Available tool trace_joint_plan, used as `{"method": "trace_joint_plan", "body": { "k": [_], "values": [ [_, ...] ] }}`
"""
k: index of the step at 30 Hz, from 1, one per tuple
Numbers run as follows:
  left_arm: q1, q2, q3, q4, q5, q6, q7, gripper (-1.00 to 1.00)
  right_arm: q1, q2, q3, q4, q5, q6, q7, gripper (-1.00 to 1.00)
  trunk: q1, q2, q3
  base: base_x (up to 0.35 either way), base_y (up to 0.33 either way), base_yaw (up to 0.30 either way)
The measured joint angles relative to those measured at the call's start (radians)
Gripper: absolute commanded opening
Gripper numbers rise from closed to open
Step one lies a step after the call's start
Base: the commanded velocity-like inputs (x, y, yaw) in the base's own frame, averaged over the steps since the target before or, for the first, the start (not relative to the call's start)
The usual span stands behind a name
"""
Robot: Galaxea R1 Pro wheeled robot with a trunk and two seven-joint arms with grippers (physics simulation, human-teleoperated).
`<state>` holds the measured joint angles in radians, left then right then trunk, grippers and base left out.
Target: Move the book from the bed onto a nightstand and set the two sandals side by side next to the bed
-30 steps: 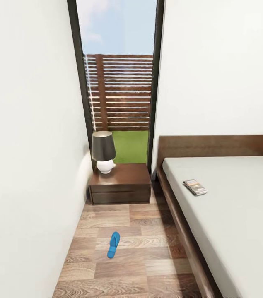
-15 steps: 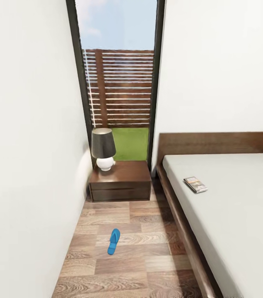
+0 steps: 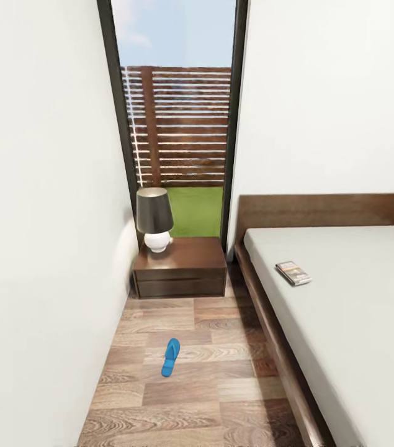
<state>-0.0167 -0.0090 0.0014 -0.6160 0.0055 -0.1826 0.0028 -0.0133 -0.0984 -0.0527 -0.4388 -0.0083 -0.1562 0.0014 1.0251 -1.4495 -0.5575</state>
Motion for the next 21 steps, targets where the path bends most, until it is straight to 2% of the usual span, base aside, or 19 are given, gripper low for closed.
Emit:
{"method": "trace_joint_plan", "body": {
  "k": [21],
  "values": [
    [0.000,0.000,0.000,0.000,0.000,0.000,0.000,1.00,0.000,0.000,0.000,0.000,0.000,0.000,0.000,1.00,0.000,0.000,-0.033,0.000,0.000,0.000]
  ]
}}
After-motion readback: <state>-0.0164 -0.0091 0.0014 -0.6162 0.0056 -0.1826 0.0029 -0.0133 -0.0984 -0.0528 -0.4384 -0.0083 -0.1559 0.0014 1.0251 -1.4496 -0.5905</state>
